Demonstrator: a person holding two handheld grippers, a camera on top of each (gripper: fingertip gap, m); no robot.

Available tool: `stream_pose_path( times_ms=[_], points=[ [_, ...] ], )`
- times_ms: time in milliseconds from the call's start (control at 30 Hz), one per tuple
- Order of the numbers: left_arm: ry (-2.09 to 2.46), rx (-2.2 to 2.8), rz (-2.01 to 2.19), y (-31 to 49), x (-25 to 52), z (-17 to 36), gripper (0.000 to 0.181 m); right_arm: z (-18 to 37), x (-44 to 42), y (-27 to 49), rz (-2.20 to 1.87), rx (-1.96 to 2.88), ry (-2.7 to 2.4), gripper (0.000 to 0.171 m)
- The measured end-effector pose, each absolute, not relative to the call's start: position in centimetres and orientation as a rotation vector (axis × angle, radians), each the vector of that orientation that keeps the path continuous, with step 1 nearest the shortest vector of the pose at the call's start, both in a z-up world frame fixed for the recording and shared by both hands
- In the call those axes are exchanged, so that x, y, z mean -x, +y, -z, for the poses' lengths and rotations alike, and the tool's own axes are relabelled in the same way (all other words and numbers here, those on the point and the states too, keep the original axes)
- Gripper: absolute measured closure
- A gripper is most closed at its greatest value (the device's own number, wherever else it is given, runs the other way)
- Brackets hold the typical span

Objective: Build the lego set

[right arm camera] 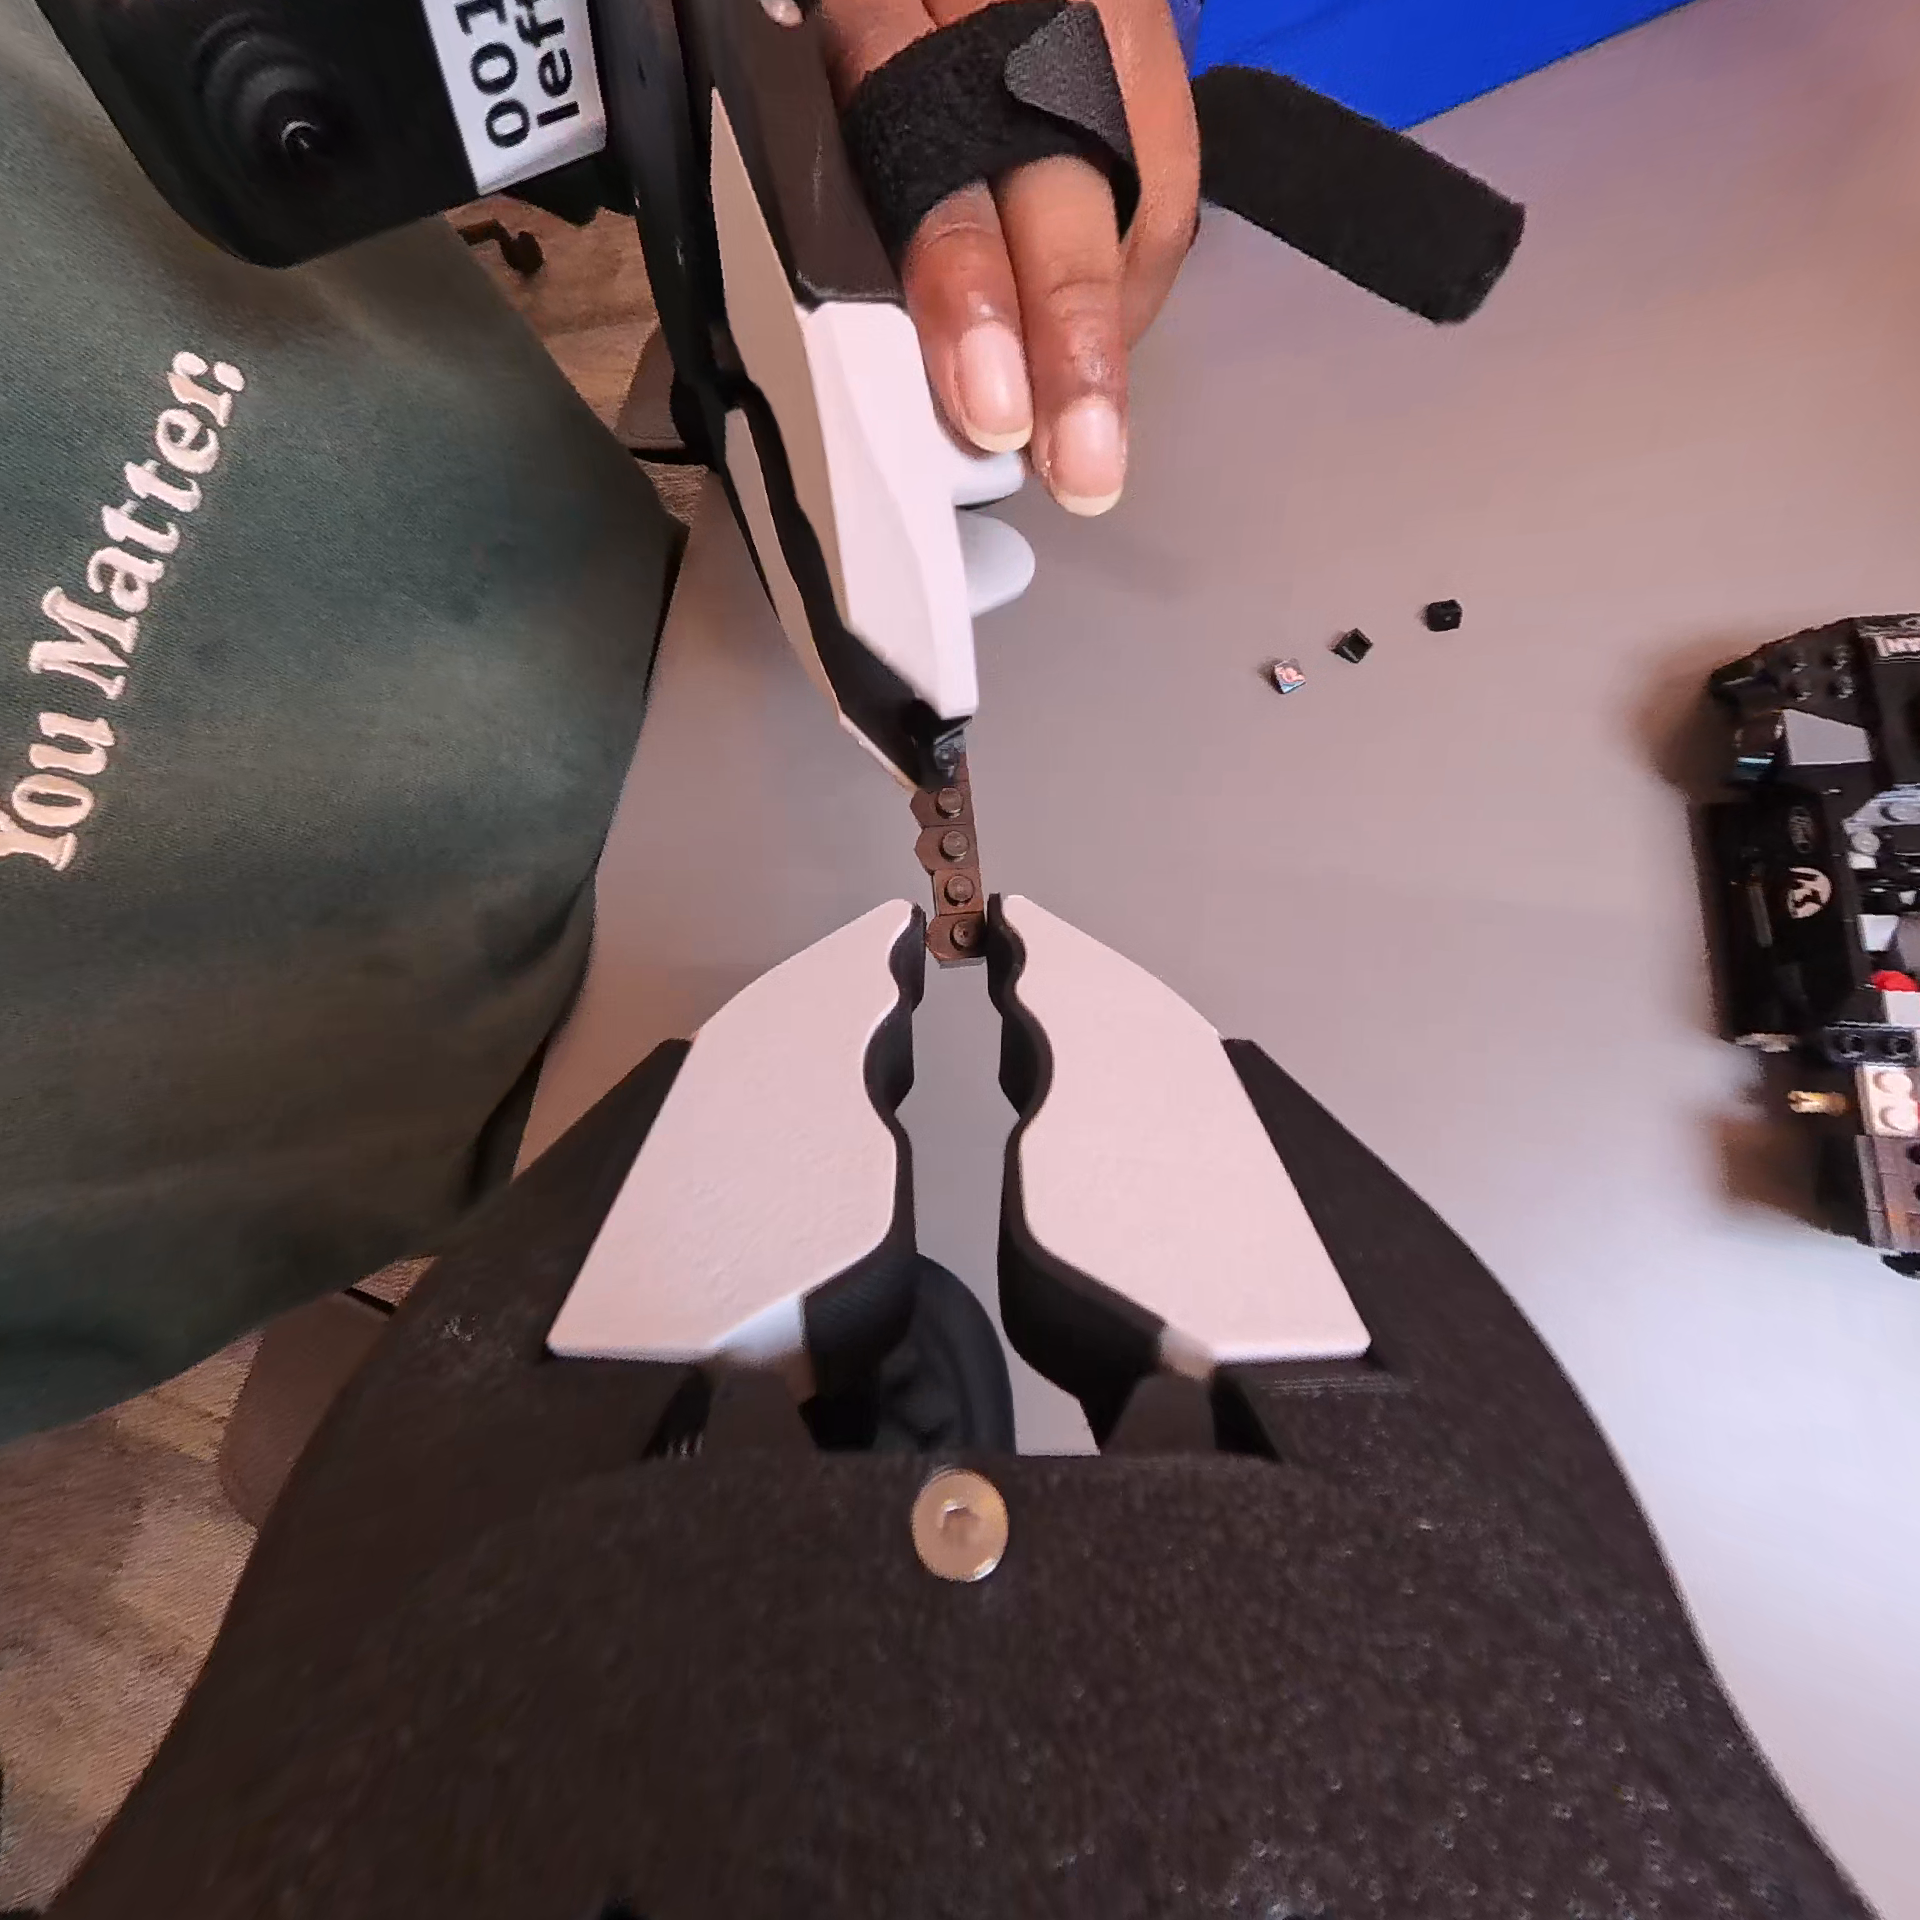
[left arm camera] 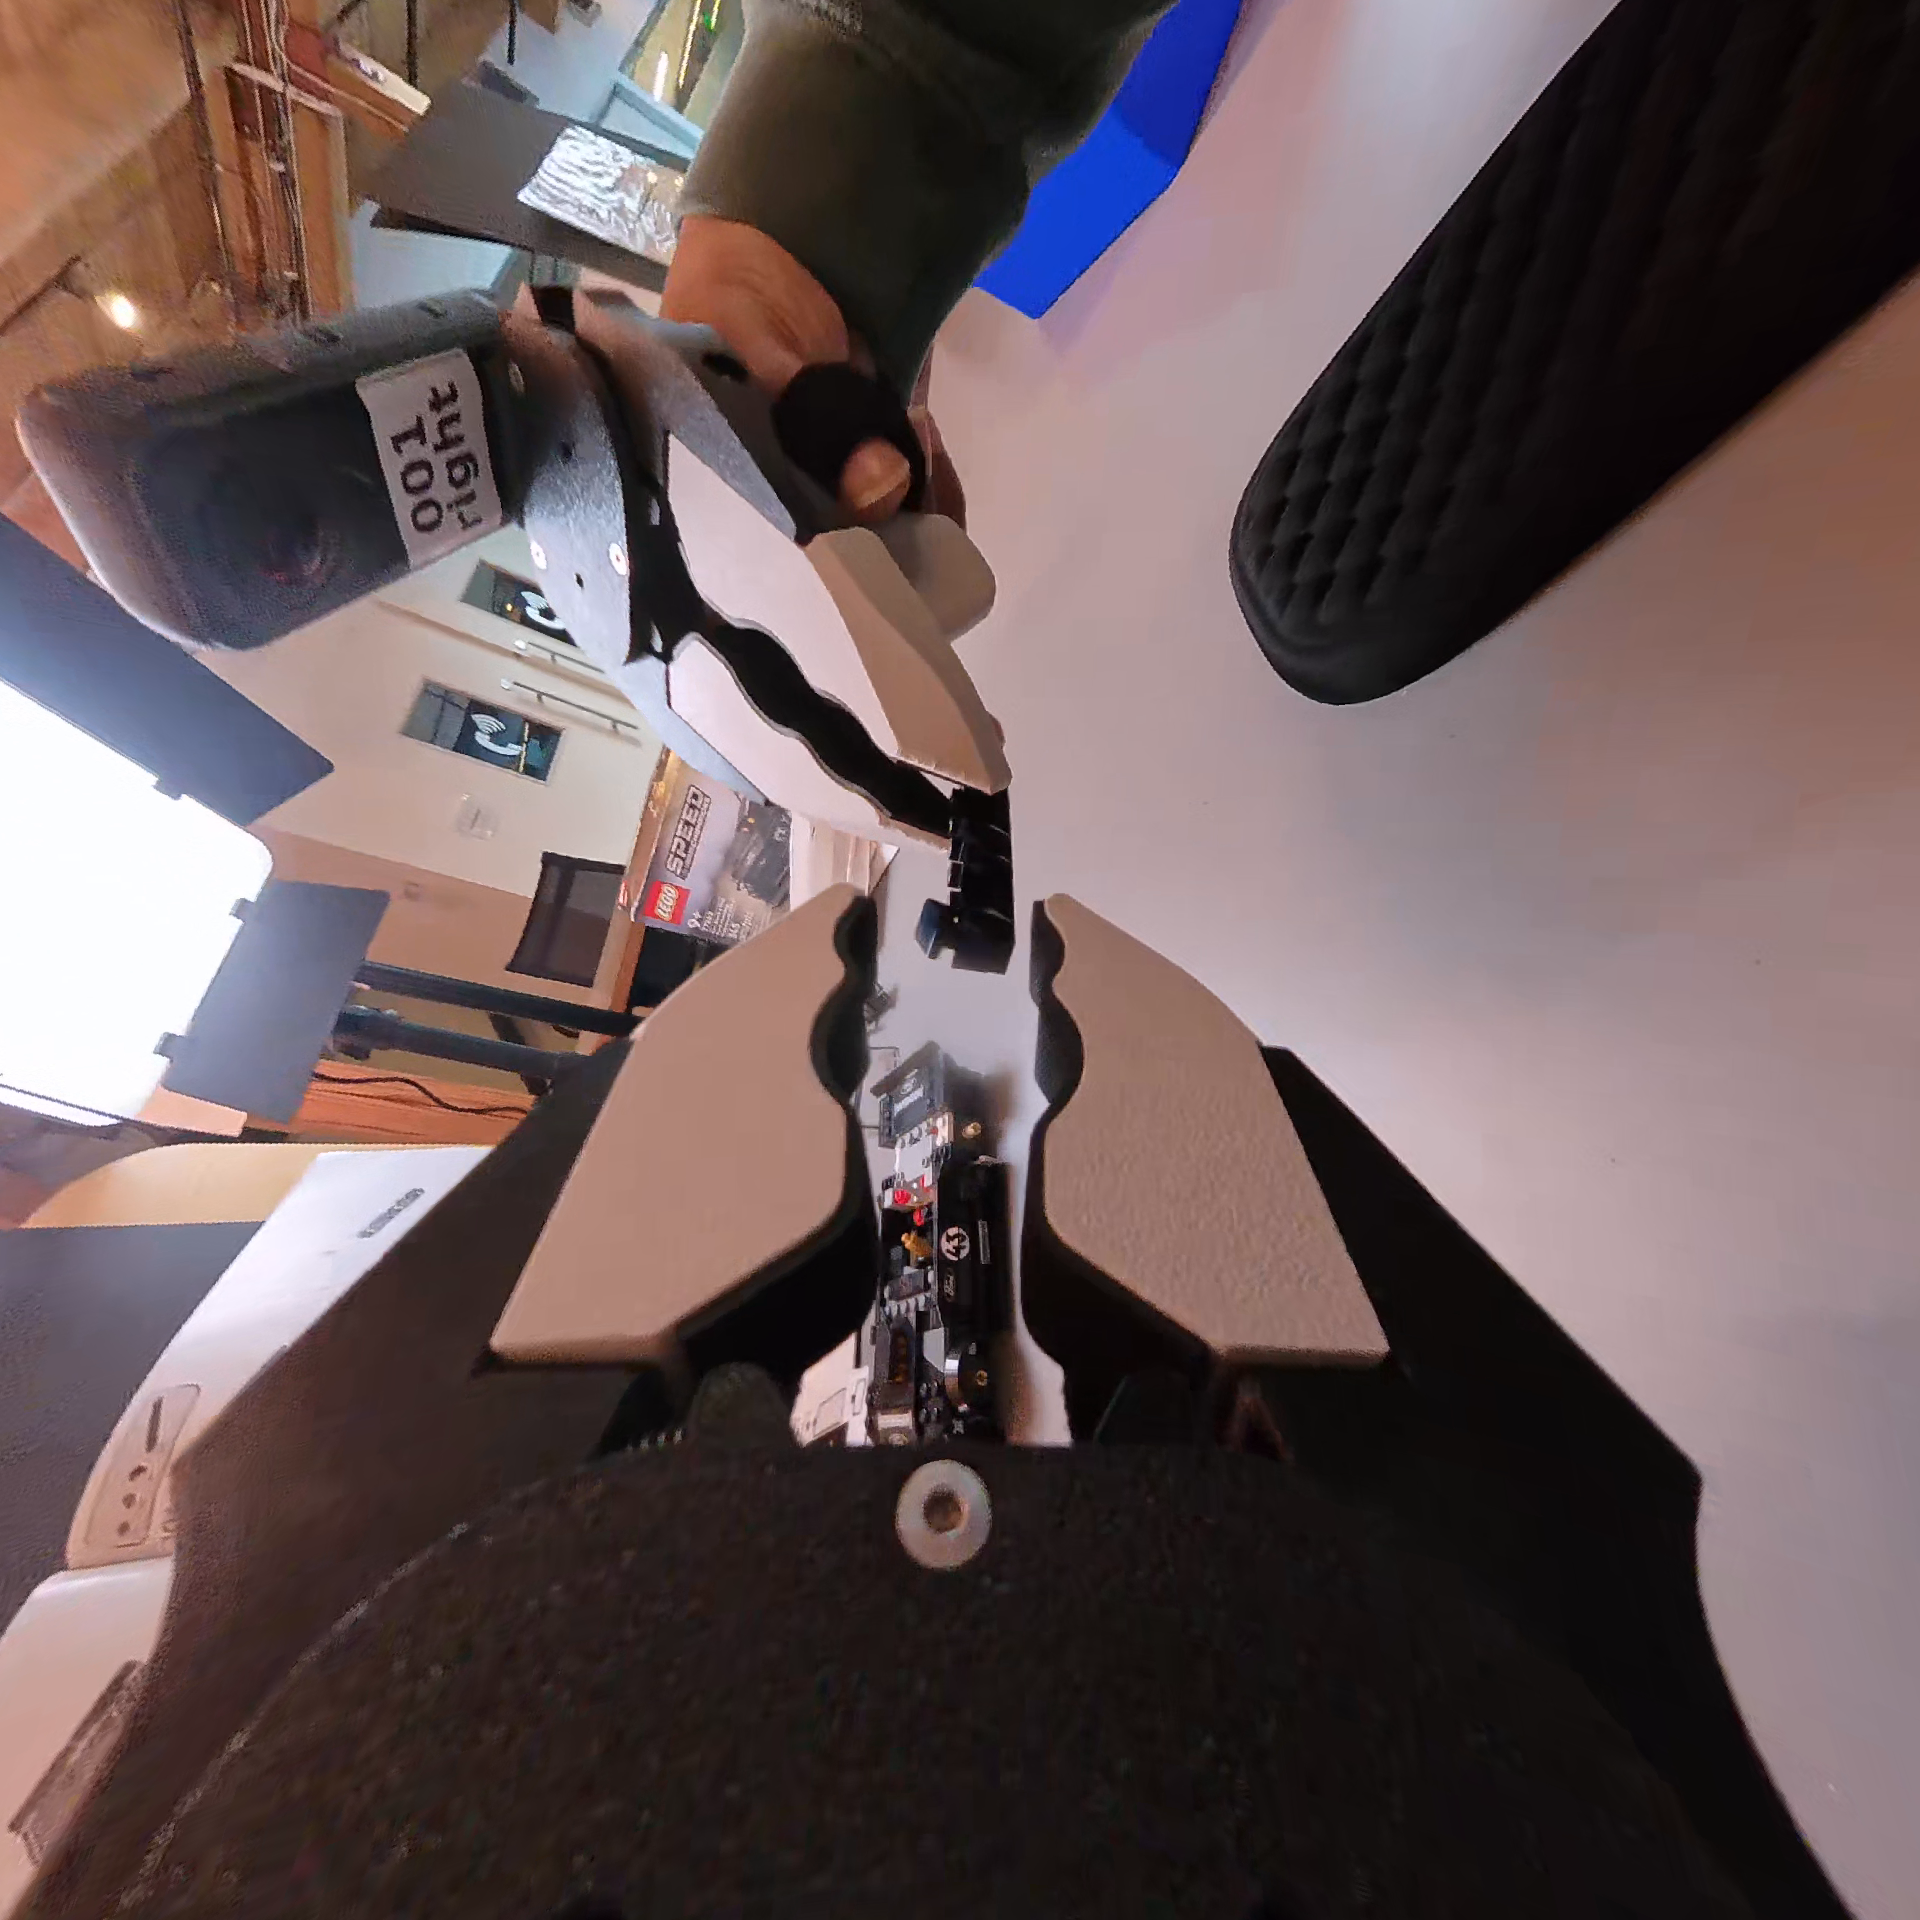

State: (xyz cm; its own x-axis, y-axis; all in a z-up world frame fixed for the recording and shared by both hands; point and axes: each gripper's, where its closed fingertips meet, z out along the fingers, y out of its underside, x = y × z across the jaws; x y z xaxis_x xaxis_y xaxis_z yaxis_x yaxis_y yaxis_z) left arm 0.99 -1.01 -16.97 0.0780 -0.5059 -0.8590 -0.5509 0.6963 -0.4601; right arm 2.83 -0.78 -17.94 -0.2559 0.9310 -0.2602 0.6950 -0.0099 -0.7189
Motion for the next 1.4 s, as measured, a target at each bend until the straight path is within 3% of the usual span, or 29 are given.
stream_pose_path(
  times_ms=[100,1400],
  points=[
    [1.557,0.854,-0.038,-1.6,-1.0,16.8,0.165,17.8,-2.8,-1.1,-1.176,1.699,-1.976,0.16],
    [1.424,0.888,0.198,-3.1,-1.1,15.0,0.164,15.9,-2.8,-2.6,-1.532,1.648,-1.843,0.16]
  ],
)
